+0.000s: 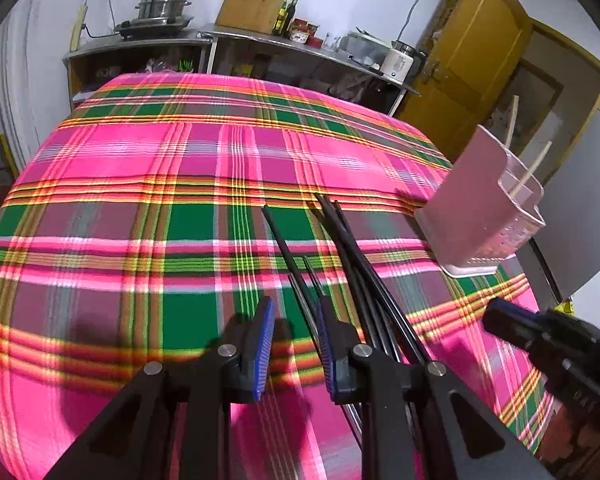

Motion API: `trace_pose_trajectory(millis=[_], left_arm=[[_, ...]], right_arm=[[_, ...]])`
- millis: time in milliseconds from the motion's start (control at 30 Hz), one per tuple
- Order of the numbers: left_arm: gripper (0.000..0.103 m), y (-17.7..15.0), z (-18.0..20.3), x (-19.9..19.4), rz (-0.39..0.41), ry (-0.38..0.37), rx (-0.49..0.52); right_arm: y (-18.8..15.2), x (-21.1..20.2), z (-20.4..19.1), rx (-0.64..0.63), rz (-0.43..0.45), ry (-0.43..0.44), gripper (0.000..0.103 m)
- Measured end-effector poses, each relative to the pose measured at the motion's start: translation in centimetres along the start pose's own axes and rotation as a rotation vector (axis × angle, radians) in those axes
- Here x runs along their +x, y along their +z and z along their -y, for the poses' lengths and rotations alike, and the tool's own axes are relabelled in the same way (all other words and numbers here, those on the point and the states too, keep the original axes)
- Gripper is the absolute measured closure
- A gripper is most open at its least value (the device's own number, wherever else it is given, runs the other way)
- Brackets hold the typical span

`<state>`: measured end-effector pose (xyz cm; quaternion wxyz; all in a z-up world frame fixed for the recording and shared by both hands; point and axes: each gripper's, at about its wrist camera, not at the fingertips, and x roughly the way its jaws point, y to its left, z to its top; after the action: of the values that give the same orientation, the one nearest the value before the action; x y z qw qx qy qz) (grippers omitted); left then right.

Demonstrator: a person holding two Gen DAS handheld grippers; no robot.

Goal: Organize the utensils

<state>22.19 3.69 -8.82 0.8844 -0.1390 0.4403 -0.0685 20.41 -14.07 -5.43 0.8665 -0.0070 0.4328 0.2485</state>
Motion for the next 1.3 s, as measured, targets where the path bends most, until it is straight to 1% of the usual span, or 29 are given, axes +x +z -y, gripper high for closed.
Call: trace_pose_trajectory(millis=[233,467,633,767,967,1033,1133,1300], left_arm=[[0.082,1.5,-0.1,2.6,-0.019,0.011,0.006],[0.082,2.7,-0.1,4.3,-0.031,0.019,0.02],[0.082,3.0,-0.1,4.9,-0.031,0.025,0.033],[0.082,3.3,0.1,5.2,-0.03,0.037,0.041],[0.082,3.4,0.4,5.5,-0.026,0.058,0.05],[0.083,3.4,0.5,5.6,-0.025,0.068,0.054],[0.089,3.6,0.6,5.8,-0.024,0.09,0.057],[0.089,3.5,1.2,6.0,-0.027,0.123,0.094]], right_arm=[[0.9,4.0,-0.2,-0.024,-0.057,0.012,0.089],[1.3,6.7,-0.1,-0.031,-0.099,0.017,0.089],[1.2,7.6,0.1,-0.034,-0.117,0.013,0.089],[1.4,7.9,0.1,-0.038,-0.113,0.01,0.089],[1.5,7.8,0.7,-0.003,-0.109,-0.005,0.089],[1.7,7.9,0.8,-0.001,-0.109,-0.011,0.089],[1.9,8.1,0.7,0.001,-0.11,-0.018,0.089],[2.3,8.5,0.5,0.002,-0.109,-0.032,0.089]])
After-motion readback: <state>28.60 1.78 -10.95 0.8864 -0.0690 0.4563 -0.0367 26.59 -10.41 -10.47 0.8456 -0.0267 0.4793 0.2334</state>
